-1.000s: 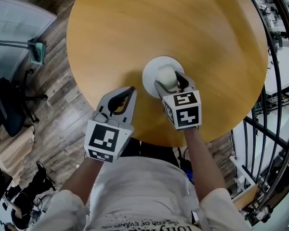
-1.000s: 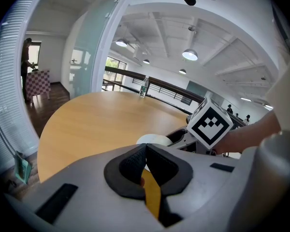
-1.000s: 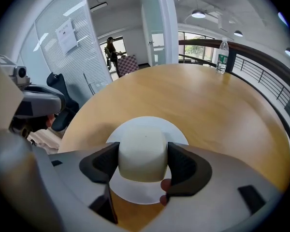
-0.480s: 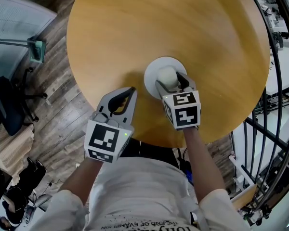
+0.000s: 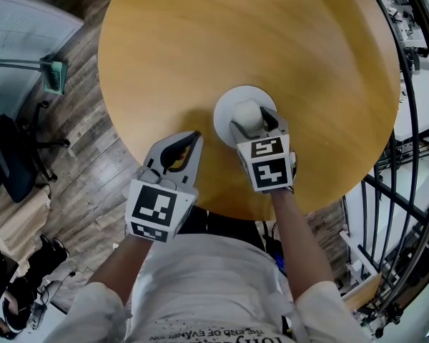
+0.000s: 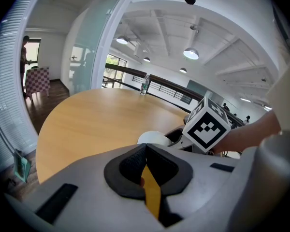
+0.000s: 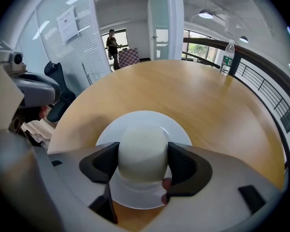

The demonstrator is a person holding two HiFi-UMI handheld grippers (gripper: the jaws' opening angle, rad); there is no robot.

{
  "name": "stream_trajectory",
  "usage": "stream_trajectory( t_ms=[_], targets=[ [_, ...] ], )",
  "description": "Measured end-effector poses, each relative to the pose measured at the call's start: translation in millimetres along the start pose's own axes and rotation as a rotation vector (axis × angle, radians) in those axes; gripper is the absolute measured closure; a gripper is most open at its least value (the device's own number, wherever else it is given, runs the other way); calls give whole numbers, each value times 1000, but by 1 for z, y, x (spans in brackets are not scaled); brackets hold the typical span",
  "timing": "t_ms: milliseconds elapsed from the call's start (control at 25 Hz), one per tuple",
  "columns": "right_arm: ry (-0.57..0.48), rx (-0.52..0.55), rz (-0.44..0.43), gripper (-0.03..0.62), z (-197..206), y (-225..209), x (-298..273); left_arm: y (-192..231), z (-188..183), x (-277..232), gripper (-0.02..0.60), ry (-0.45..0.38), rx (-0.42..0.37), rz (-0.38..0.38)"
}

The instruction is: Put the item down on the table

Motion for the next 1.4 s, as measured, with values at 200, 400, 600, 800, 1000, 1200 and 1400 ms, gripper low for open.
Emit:
stream_trajectory(
  t_ms=[200, 400, 600, 800, 1000, 1200, 1400],
  targets=[
    [13, -2, 10, 263, 0, 1, -1, 1, 0, 0, 558, -1, 1, 2],
    [11, -4, 12, 263, 0, 0, -1, -1, 1, 0, 558, 3, 3, 1],
    [-7, -9, -10, 263, 1, 1, 0, -2, 1, 0, 558, 2, 3, -3],
    [-35, -4, -6, 261, 1, -2, 0, -2, 1, -1, 558, 2, 2, -6],
    [-44, -10, -11, 261, -9, -2, 6, 1, -1, 4, 558, -5, 6, -13],
    [-80, -31, -9, 261, -17, -2, 24, -4, -10, 8, 558, -22, -4, -15],
    [-124, -48, -15, 263, -21, 7, 49, -13, -20, 20, 558, -40, -26, -13]
  ],
)
Point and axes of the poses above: the fingertips, and each gripper's own axes: x backward along the fingers, y to its left, z out of its underside, the point moved 5 cm from there along x, backward along the fingers, and after that the axes turned 11 degrees about -y, right-handed, at the moved point
